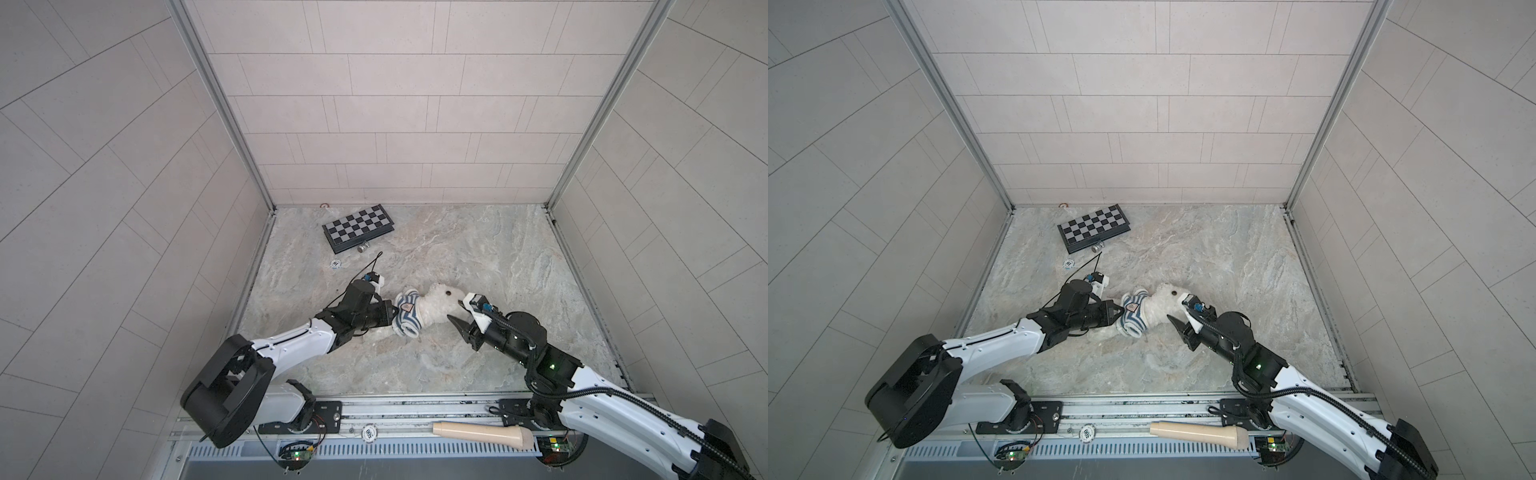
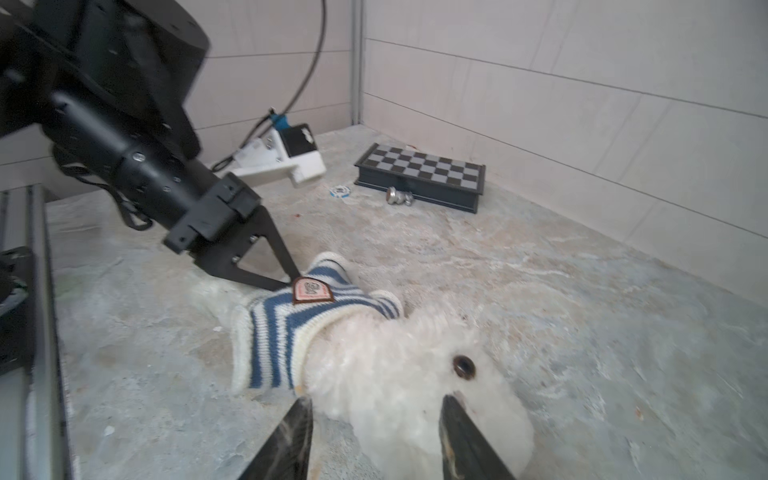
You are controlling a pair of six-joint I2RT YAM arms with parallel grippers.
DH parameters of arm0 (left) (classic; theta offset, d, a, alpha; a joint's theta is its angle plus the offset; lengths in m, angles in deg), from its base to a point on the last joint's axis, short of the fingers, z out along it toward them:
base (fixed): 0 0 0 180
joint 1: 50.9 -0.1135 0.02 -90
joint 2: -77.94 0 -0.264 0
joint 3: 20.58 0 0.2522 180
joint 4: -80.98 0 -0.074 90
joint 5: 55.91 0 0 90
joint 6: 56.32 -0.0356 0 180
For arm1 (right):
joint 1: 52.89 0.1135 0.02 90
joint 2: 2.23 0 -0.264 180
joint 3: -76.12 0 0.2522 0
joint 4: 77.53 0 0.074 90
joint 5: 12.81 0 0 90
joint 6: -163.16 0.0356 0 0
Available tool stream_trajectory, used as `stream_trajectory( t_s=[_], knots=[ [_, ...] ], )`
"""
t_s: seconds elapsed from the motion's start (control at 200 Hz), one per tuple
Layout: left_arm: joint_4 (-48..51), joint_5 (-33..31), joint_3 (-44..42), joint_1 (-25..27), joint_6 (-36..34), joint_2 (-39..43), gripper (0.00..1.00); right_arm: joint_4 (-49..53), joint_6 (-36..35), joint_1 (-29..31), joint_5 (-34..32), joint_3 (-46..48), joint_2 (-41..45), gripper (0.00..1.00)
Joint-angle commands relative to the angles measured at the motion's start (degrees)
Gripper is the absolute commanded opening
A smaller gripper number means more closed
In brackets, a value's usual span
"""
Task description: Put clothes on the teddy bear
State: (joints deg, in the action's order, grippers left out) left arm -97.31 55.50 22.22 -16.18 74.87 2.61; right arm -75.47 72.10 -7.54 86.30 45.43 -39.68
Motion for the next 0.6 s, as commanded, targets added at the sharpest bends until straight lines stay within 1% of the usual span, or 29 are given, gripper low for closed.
stream_trajectory(
  t_s=[0.0,0.175,0.22,0.385,0.451,0.591],
  knots=[
    [-1.39,0.32,1.18,-0.44,0.61,-0.78,0.0,2.66,-7.25,4.4,3.92,-3.82,-2.84,0.45],
    [-1.41,0.65,1.36,-0.44,0.69,-1.05,0.0,4.68,-12.66,12.31,2.84,-9.07,-11.94,0.3],
    [-1.43,0.72,1.43,-0.44,0.62,-1.04,0.0,5.16,-13.85,14.07,1.93,-10.09,-14.58,0.24],
    [-1.1,0.99,2.09,-0.53,0.53,-1.39,0.0,5.99,-16.05,16.83,-1.8,-12.75,-21.71,0.04],
    [-0.96,1.09,2.34,-0.53,0.49,-1.56,0.0,5.99,-16.51,16.89,-3.45,-13.34,-23.91,0.0],
    [-0.71,1.44,2.69,-0.59,0.47,-1.91,0.0,5.0,-17.07,16.89,-5.82,-14.6,-28.52,0.0]
  ],
)
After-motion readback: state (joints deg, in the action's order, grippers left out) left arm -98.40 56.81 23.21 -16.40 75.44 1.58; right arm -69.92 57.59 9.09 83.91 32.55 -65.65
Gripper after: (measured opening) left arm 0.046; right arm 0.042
